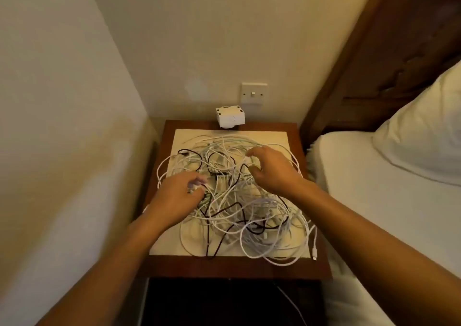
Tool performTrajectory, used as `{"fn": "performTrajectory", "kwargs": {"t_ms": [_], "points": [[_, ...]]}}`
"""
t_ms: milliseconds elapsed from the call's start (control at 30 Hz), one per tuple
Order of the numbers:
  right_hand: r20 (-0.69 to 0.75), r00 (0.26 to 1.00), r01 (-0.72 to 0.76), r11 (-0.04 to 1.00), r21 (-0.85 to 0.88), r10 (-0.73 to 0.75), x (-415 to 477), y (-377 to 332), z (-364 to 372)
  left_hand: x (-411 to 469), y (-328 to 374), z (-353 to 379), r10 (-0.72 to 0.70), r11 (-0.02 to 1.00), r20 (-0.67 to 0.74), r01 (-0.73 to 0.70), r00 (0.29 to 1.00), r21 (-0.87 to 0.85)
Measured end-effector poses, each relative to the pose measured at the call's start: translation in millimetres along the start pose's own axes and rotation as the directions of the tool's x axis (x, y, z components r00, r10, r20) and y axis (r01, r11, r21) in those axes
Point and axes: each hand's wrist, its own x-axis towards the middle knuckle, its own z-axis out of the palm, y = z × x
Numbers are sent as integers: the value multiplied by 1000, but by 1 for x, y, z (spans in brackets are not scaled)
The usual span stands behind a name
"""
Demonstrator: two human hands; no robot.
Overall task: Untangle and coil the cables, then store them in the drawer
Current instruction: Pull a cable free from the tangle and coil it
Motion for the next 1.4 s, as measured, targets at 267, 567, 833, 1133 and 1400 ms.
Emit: {"fn": "performTrajectory", "kwargs": {"t_ms": [267,567,833,1133,1400], "points": [[-47,988,127,940,-317,-150,43,23,60,47,-37,40,131,986,-114,-118,985,117],[-347,874,295,939,-178,-341,-37,-37,-15,-16,27,5,229,973,-311,-230,922,35],[-614,655,384,894,-231,-440,-104,-95,-111,-43,101,-40,266,961,-231,-240,936,135],[-702,628,470,883,-3,-336,-166,-105,-171,-100,146,-54,421,883,-66,-425,905,-197],[-795,518,421,903,-84,-316,-212,-85,-237,-129,175,-53,542,803,-8,-521,840,-289]]}}
